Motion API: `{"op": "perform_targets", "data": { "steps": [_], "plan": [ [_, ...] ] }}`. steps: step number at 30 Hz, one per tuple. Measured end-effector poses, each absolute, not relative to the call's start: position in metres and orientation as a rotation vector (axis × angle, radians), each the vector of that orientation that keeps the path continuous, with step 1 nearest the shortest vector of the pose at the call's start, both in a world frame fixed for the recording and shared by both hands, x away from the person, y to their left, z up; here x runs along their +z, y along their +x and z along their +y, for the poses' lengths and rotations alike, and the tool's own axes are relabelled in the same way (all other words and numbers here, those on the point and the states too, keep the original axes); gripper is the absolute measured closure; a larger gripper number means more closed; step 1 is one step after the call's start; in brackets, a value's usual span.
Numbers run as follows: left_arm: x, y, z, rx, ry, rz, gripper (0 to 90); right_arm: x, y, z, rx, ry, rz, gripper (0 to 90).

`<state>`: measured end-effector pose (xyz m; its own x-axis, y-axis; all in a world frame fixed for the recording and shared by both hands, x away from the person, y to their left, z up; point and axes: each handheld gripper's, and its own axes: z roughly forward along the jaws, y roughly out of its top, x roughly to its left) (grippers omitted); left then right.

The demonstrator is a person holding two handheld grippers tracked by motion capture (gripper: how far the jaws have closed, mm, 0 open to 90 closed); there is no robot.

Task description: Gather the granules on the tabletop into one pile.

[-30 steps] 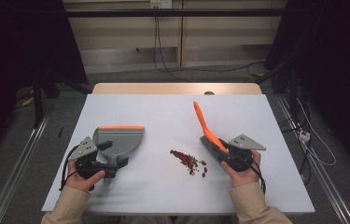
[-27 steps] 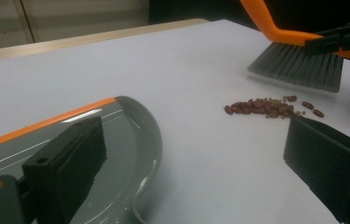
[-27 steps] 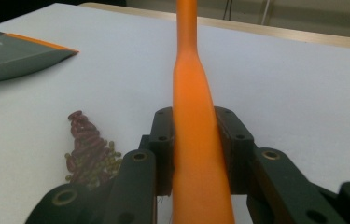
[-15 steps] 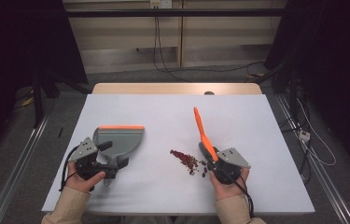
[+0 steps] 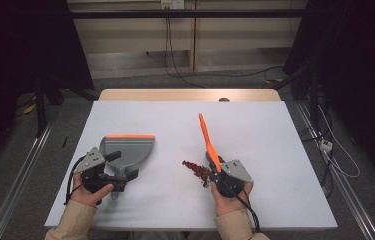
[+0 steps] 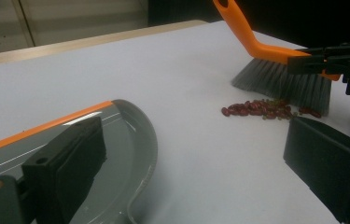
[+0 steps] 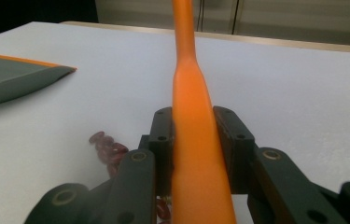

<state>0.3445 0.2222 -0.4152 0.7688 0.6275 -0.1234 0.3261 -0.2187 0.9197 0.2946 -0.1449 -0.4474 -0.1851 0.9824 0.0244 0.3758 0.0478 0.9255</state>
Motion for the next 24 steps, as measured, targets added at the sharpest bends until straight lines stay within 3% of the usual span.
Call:
{"op": "perform_targets", "data": {
  "steps": [13, 24],
  "plan": [
    [-0.415, 0.344, 0.224, 0.329, 1.820, 0.738, 5.4, -0.449, 0.301, -0.129, 1.153, 1.349, 1.657, 70.9],
    [-0.416, 0.345, 0.225, 0.330, 1.822, 0.740, 5.4, -0.436, 0.310, -0.150, 1.231, 1.304, 1.680, 71.0]
  ]
}}
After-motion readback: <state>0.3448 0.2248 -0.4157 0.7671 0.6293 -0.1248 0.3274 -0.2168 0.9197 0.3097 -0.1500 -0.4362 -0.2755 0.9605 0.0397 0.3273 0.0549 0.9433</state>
